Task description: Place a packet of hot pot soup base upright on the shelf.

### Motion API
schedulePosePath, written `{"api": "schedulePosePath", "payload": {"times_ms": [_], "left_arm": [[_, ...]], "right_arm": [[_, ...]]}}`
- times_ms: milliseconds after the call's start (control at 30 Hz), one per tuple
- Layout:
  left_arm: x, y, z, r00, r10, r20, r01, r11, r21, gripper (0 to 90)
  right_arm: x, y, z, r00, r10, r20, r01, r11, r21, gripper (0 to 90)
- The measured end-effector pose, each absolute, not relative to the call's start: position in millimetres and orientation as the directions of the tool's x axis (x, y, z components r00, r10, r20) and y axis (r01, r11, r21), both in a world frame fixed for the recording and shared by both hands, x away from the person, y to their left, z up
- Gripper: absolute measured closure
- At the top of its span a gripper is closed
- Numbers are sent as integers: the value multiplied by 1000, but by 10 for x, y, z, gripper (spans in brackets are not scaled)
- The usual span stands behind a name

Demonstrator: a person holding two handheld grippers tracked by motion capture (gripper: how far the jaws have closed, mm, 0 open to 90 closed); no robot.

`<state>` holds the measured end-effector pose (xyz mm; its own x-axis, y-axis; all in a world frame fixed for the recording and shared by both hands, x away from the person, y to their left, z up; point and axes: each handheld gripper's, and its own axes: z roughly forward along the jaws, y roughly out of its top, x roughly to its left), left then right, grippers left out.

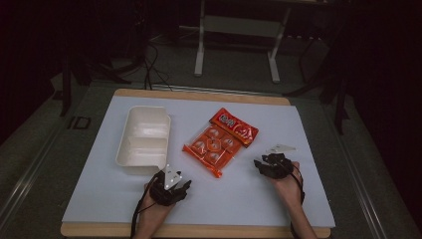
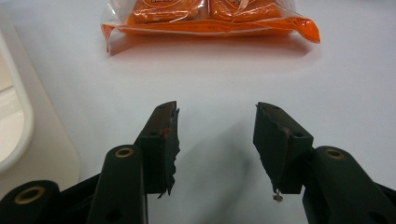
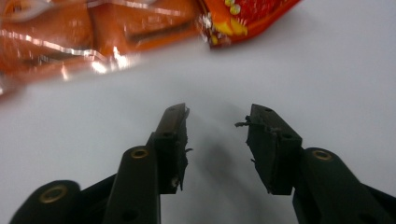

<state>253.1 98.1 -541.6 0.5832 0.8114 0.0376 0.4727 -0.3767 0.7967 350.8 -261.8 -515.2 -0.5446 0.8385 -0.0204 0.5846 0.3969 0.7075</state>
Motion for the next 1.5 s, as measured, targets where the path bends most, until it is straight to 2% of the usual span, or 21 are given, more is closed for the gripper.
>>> {"api": "schedulePosePath", "payload": {"times_ms": [267,333,467,767,867,1067,1167,1233,1300,1400,1433,1467,1500], "left_arm": [[2528,974,-5417,586,810,40,470,-379,797,503],[2529,972,-5417,586,809,41,471,-381,796,503],[2531,969,-5417,589,807,47,471,-390,791,503],[2530,964,-5417,591,805,53,469,-396,789,503],[2529,956,-5419,591,805,56,469,-400,788,503],[2529,952,-5420,592,804,56,468,-400,788,503],[2528,952,-5420,593,803,58,467,-401,788,502],[2529,951,-5420,593,803,57,468,-401,788,503],[2530,951,-5420,593,803,57,468,-401,787,503],[2528,949,-5420,594,802,61,466,-405,787,502],[2528,949,-5420,594,802,61,466,-405,787,503],[2529,949,-5420,594,802,62,466,-406,786,503],[2529,948,-5421,594,802,61,466,-405,786,503]], "right_arm": [[3823,-2565,-5063,-542,840,24,594,363,718,524],[3896,-2552,-5052,-542,840,35,598,356,719,551],[4044,-2528,-5062,-532,844,66,620,335,709,525],[4304,-2496,-5073,-471,874,118,655,257,711,453],[4440,-2515,-5077,-444,881,165,686,215,695,392],[4580,-2576,-5101,-417,879,231,716,162,679,403],[4608,-2601,-5107,-381,894,235,737,140,661,402],[4640,-2662,-5134,-352,894,277,750,92,655,392],[4657,-2671,-5158,-359,887,291,754,92,651,413],[4681,-2665,-5188,-376,875,306,758,100,644,512],[4681,-2665,-5188,-376,875,306,758,100,644,512],[4691,-2650,-5197,-376,872,312,759,97,644,602],[4693,-2640,-5199,-389,867,312,752,103,651,641]]}}
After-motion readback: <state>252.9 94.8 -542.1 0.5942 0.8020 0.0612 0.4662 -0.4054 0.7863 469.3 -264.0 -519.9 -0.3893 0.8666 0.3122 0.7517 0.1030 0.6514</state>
